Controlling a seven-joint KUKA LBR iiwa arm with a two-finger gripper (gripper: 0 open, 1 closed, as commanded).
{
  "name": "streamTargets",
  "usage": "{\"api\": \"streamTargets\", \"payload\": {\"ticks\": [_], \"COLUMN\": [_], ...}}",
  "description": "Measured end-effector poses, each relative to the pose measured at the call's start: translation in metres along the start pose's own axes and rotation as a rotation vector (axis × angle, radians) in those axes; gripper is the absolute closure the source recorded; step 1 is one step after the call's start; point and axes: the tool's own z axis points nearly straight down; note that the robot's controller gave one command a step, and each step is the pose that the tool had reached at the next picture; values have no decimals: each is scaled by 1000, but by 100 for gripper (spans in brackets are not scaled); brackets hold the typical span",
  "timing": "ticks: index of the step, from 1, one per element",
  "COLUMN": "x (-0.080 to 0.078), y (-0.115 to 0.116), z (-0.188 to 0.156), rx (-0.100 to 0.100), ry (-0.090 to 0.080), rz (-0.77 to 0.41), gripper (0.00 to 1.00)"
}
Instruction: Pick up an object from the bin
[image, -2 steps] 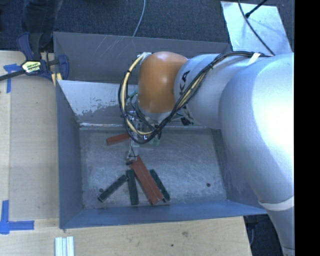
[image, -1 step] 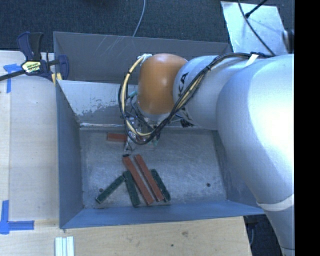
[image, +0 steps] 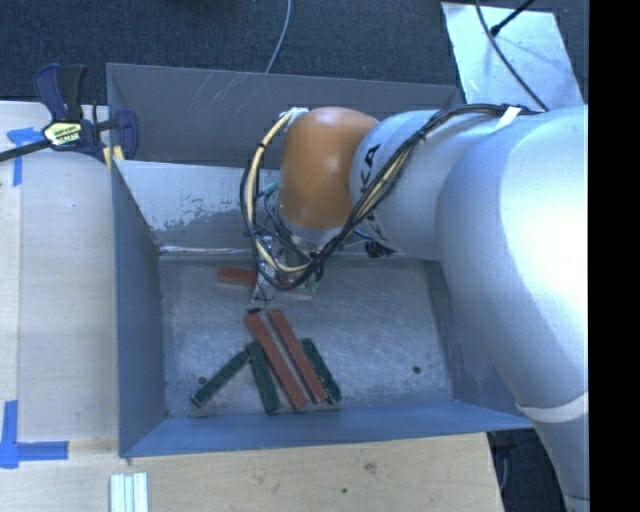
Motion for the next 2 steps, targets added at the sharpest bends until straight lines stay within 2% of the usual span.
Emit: {"api": "streamTargets", "payload": {"ticks": [2], "x": [1], "y": [0], "z": [-13], "rx": [3], "ry": [7], "rz": [-8], "gripper": [100]}}
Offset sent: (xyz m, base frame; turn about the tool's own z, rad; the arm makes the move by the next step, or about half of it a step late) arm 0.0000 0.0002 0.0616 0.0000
